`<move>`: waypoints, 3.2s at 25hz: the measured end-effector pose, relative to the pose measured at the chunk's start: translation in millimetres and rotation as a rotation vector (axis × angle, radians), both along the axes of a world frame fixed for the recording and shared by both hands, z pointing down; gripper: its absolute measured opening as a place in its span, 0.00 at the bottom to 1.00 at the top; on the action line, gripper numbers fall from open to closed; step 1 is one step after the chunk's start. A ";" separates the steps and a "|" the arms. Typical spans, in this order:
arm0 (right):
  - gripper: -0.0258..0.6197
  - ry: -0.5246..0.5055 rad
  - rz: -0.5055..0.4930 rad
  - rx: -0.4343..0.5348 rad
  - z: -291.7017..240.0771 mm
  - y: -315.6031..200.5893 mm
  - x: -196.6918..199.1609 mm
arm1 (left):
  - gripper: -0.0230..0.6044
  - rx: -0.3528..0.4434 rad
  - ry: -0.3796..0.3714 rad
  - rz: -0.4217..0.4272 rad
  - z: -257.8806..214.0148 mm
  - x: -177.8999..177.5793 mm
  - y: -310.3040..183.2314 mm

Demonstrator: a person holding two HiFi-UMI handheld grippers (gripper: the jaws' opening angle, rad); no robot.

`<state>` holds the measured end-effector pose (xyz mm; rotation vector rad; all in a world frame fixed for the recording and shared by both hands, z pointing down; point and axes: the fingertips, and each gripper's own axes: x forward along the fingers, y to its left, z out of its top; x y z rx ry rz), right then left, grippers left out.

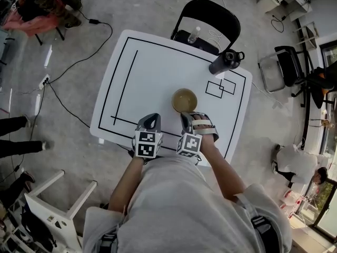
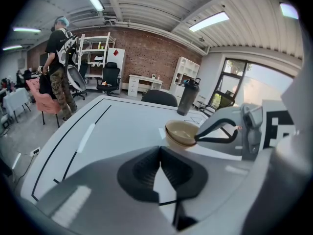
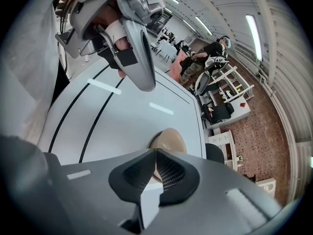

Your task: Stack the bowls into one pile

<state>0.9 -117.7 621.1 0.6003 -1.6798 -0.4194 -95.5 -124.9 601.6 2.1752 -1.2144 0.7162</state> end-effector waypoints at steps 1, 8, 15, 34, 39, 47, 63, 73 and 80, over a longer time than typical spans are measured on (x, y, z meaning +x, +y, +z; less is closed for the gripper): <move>0.05 -0.001 0.000 0.000 0.2 -0.6 0.0 | 0.04 -0.001 -0.001 -0.001 0.7 -0.1 -0.2; 0.05 0.004 0.000 -0.003 5.5 0.7 2.8 | 0.04 -0.006 -0.006 0.001 3.5 1.2 2.7; 0.05 0.001 0.007 -0.006 10.1 0.2 3.8 | 0.04 -0.006 -0.015 -0.005 5.6 -3.5 3.9; 0.10 -0.012 0.051 -0.016 14.9 -0.7 2.4 | 0.04 -0.009 -0.016 -0.011 5.4 -15.5 12.0; 0.13 -0.014 0.081 -0.005 12.7 -1.4 3.8 | 0.04 -0.007 -0.014 -0.010 5.4 -22.0 15.3; 0.08 -0.227 0.255 0.090 -19.2 -6.0 -3.4 | 0.04 0.018 0.014 0.031 -1.0 -25.6 18.9; 0.04 -0.845 0.778 0.315 -116.1 51.9 36.7 | 0.04 0.196 0.163 0.164 -59.7 15.2 35.0; 0.04 -0.996 0.773 0.418 -164.5 154.7 91.1 | 0.04 0.332 0.182 0.149 -96.1 72.5 112.9; 0.04 -1.061 0.735 0.471 -186.2 219.6 117.7 | 0.04 0.407 0.191 0.066 -130.5 84.3 187.8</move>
